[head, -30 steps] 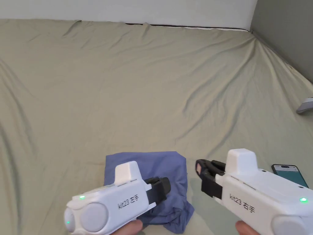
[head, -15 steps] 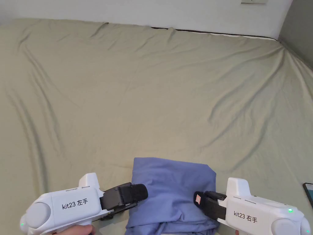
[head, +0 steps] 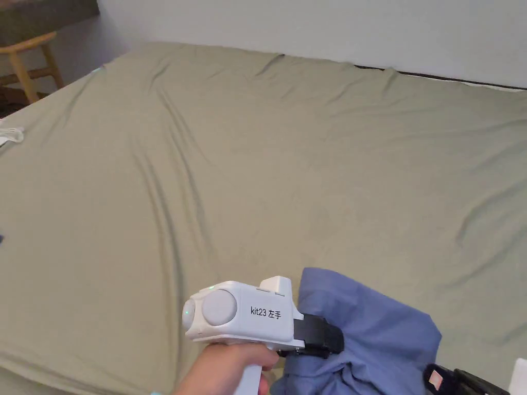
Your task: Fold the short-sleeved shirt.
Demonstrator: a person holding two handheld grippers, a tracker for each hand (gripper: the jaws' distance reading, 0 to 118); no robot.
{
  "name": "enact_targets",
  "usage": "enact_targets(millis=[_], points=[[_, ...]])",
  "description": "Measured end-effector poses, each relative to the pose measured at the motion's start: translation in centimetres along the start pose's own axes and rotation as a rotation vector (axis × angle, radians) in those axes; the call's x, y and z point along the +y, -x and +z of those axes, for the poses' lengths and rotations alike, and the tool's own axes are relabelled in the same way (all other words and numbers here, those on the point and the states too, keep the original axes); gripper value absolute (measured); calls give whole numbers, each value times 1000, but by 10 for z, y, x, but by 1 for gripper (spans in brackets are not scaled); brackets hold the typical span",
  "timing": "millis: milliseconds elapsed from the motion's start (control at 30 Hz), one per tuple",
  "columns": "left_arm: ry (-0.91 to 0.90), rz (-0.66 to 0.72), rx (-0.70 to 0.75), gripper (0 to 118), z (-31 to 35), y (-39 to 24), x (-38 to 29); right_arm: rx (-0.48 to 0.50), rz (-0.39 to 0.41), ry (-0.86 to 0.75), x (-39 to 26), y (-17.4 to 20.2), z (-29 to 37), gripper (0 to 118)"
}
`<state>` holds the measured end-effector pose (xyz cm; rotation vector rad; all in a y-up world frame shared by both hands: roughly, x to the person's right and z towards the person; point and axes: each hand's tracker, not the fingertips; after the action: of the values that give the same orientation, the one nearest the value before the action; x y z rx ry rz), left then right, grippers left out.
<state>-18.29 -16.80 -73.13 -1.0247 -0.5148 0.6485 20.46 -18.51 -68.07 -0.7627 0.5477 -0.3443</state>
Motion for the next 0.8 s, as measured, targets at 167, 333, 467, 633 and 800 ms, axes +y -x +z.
enact_targets(millis=[167,333,467,633,800], points=[[-44,-51,203,21,112,71,34,-10,50,10,0,21,-3,2],[-87,10,428,21,220,160,69,-14,83,24,-4,41,-5,2],[-53,87,563,21,266,227,97,-10,104,30,-6,55,-6,2],[-72,79,534,29,257,238,92,-6,124,21,-2,71,-2,2],[-132,-15,729,79,278,218,88,-6,115,7,7,70,8,2]])
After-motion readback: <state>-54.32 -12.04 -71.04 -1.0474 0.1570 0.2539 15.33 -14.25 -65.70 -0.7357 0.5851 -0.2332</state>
